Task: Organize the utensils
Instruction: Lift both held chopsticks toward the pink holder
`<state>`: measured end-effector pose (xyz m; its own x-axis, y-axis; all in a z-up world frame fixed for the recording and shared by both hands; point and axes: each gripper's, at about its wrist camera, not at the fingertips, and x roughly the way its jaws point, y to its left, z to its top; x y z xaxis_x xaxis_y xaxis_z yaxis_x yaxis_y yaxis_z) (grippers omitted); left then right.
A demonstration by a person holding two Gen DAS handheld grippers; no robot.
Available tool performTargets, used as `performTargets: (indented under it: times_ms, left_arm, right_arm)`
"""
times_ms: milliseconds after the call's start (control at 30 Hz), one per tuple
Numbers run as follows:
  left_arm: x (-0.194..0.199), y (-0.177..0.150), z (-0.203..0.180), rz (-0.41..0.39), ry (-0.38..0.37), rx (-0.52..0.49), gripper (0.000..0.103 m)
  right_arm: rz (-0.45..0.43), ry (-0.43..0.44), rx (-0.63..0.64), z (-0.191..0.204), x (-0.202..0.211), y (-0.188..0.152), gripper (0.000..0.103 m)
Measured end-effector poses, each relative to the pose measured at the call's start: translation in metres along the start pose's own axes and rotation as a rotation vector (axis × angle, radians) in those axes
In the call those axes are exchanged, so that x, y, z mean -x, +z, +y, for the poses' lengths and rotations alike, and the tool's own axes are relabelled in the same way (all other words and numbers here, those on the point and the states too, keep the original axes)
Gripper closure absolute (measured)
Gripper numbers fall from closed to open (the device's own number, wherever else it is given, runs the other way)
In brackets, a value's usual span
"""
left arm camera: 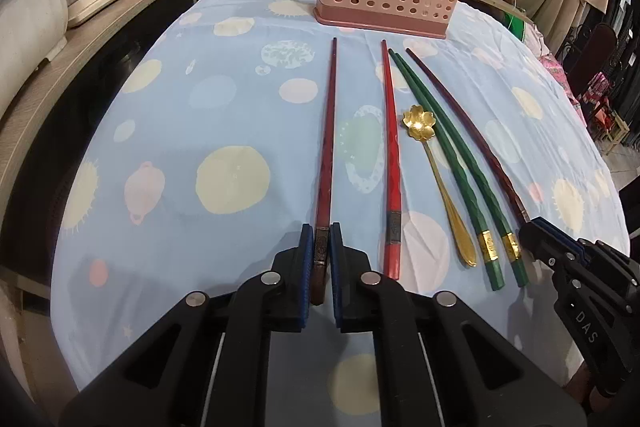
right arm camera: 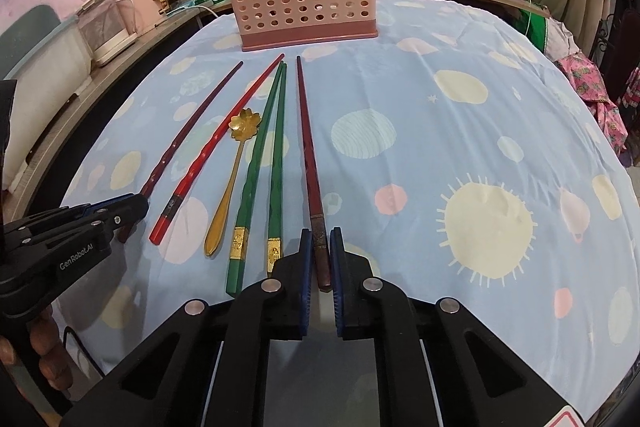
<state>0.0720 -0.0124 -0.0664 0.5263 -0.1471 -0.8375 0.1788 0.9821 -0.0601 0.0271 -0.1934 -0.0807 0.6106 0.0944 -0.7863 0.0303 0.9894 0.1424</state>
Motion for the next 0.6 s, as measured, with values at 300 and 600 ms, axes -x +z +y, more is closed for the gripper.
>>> performTargets:
  times_ms: [300, 600]
  left_arm:
    - [0.034, 0.007, 0.000, -0.050, -0.022, 0.020, 0.096]
    - [0.072, 0.037, 0.000, -0.139, -0.056, 0.029, 0.096]
  right_arm:
    - [-0.068, 0.014, -0.012, -0.002, 0.029, 0.007, 0.095]
    - [-0.188, 0.052, -0.082, -0.018, 0.072, 0.036, 0.095]
